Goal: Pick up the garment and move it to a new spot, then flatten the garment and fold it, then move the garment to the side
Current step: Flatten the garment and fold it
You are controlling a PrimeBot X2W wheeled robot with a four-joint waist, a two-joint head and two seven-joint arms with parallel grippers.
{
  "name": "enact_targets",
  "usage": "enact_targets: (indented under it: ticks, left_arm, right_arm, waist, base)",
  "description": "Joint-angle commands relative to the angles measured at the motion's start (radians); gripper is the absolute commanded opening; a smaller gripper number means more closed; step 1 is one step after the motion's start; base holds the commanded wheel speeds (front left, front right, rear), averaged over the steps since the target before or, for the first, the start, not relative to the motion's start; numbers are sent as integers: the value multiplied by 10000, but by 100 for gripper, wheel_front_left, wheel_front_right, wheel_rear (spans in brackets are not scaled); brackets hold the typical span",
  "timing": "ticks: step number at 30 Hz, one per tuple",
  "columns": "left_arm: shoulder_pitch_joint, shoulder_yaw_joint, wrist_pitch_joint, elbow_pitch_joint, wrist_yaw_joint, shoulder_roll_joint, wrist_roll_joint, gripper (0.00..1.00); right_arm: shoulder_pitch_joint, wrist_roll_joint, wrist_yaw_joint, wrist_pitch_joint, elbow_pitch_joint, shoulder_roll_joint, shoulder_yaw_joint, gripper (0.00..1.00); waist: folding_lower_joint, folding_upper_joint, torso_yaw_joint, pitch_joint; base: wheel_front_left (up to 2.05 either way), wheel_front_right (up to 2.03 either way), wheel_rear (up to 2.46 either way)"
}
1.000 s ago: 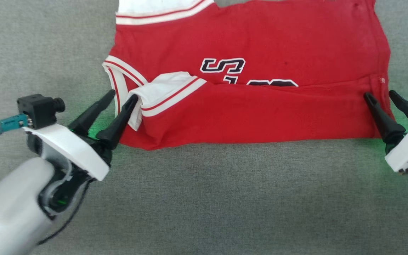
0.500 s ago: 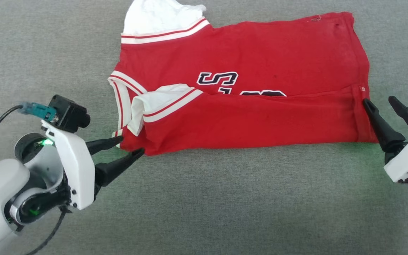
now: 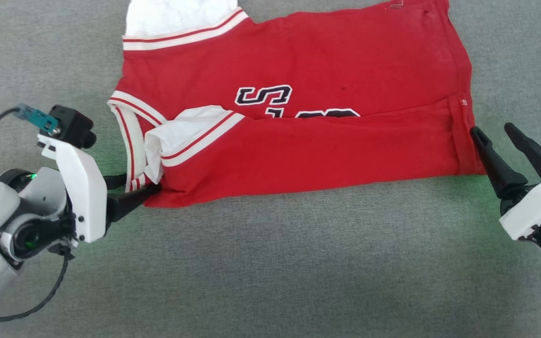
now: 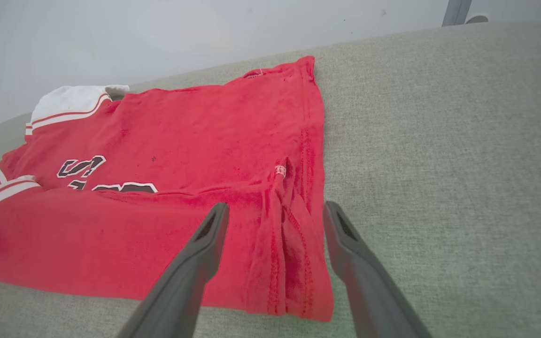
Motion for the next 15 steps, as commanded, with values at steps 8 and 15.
enact_targets:
  ticks: [8,15]
  left_arm:
    - [285,-317,427,321,-468,-654,-534,0]
    - [-115,-154,149,107,-583,-709,-240,0]
  right_arm:
    - [38,-350,-2,514,-129,-572,367,100]
    - [15,-282,-2,2546,-590,-1958,1147,100]
  waist:
    - [0,-1,-181,177]
    - [0,-1,91,499]
  base:
    - [0,0,0]
    - [0,0,0]
